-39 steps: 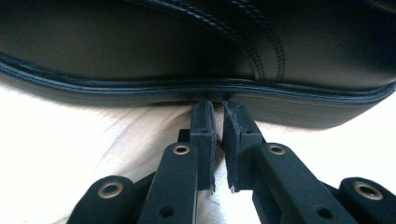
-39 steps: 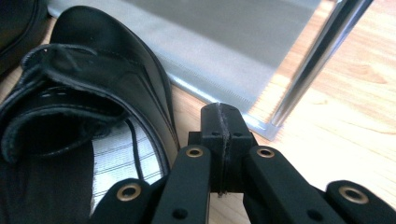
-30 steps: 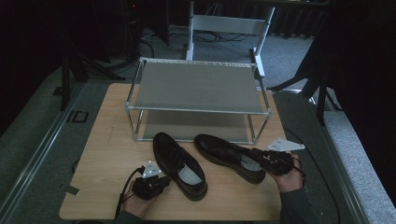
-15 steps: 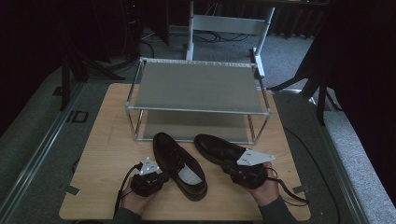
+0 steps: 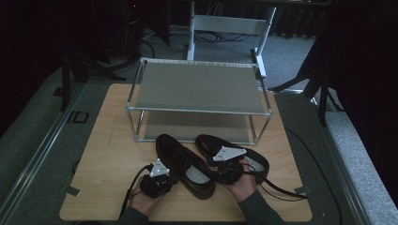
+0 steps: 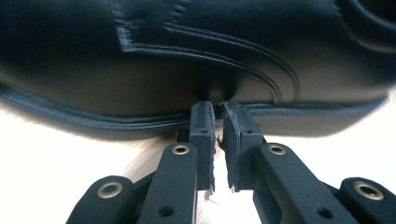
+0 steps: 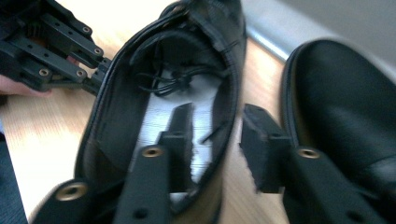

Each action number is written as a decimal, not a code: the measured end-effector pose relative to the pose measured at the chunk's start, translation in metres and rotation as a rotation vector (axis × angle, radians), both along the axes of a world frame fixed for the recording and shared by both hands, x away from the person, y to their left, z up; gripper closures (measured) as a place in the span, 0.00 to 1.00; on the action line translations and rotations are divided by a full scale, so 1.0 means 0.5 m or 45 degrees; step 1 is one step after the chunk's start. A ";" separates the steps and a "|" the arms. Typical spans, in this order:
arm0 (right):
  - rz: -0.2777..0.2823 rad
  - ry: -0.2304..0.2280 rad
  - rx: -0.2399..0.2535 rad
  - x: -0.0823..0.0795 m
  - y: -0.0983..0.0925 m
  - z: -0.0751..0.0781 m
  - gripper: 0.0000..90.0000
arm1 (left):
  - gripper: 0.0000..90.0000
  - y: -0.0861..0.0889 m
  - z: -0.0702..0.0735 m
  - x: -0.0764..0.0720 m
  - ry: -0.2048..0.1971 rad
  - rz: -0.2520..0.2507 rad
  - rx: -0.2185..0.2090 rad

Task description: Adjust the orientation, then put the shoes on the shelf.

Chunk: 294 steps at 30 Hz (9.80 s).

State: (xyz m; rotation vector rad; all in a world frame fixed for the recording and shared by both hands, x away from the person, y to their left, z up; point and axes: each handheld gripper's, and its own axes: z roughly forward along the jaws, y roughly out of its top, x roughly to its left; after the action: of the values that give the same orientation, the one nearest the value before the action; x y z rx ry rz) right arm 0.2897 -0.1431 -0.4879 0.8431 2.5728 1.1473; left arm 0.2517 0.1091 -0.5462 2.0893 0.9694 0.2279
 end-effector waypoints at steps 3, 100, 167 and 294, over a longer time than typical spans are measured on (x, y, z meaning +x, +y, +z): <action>-0.035 0.009 -0.037 0.003 -0.001 -0.001 0.87 | 0.91 -0.004 0.000 0.002 0.014 -0.012 -0.016; -0.120 0.034 -0.033 -0.031 -0.291 0.056 0.59 | 0.92 -0.240 -0.015 -0.032 0.062 -0.461 -0.083; -0.137 0.206 -0.314 -0.049 -0.218 0.013 0.88 | 0.85 -0.185 -0.012 0.013 0.024 -0.199 -0.044; -0.918 -0.046 0.073 0.190 0.002 0.008 0.89 | 0.98 -0.177 0.053 0.174 -0.201 0.130 0.037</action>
State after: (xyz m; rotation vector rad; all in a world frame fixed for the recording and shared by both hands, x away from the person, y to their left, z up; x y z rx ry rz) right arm 0.3846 -0.1421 -0.4841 1.5613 1.9198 0.9783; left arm 0.3387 0.0204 -0.5196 2.0164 0.9832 0.4549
